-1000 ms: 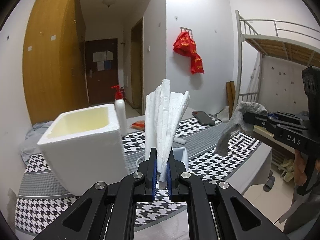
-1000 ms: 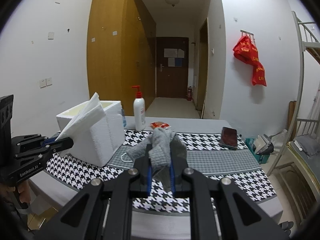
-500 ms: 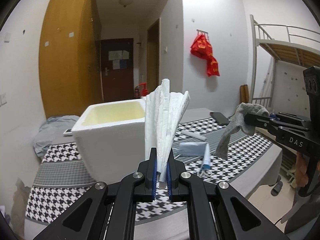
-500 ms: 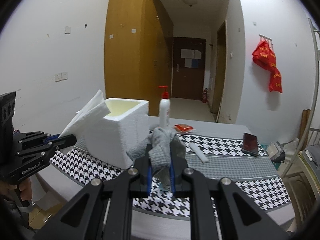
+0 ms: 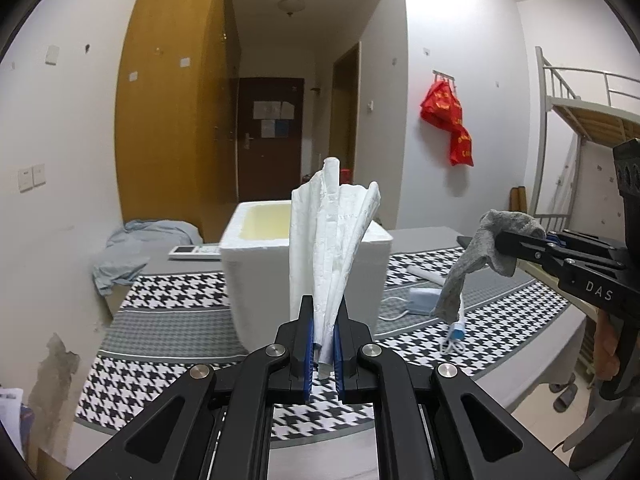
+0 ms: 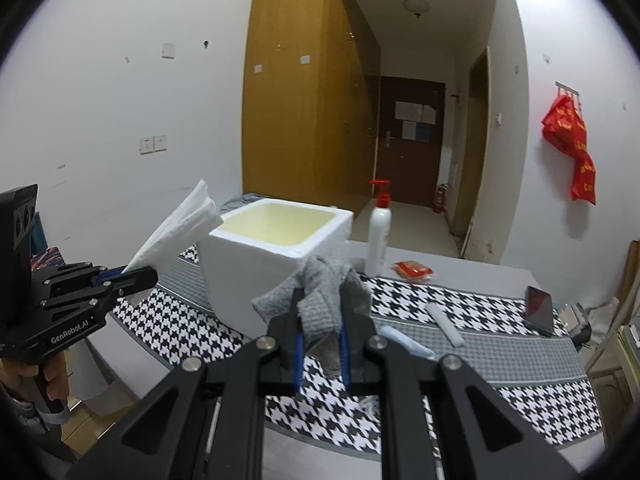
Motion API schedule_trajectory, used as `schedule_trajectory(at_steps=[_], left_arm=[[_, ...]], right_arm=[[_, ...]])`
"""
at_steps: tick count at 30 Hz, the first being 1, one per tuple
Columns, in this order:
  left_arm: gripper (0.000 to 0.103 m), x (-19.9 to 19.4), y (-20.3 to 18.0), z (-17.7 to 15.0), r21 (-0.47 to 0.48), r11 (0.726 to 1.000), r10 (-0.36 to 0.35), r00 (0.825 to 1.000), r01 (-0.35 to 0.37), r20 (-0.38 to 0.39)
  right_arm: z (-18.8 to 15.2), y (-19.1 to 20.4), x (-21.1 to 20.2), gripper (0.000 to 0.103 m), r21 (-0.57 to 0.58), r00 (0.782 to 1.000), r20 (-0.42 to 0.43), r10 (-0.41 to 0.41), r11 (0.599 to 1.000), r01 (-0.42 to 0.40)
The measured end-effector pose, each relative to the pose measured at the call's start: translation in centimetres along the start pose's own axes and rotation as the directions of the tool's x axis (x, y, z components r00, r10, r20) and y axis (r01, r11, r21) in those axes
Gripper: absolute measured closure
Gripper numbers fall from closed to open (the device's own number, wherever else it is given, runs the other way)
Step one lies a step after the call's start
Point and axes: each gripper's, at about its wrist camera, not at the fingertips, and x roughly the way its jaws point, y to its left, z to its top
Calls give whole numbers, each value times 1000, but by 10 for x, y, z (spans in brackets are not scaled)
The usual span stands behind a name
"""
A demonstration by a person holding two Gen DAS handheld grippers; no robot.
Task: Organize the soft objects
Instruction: 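Carry the masks and sock in both grippers over the white foam box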
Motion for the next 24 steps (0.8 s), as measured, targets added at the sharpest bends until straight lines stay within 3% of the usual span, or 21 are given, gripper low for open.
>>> schedule_trajectory(at_steps=[24], left_arm=[[95,5,38,17,-18,996,92,996,-92,11]], right_arm=[[43,26,39,86,-46,996,25,89,995,-88]])
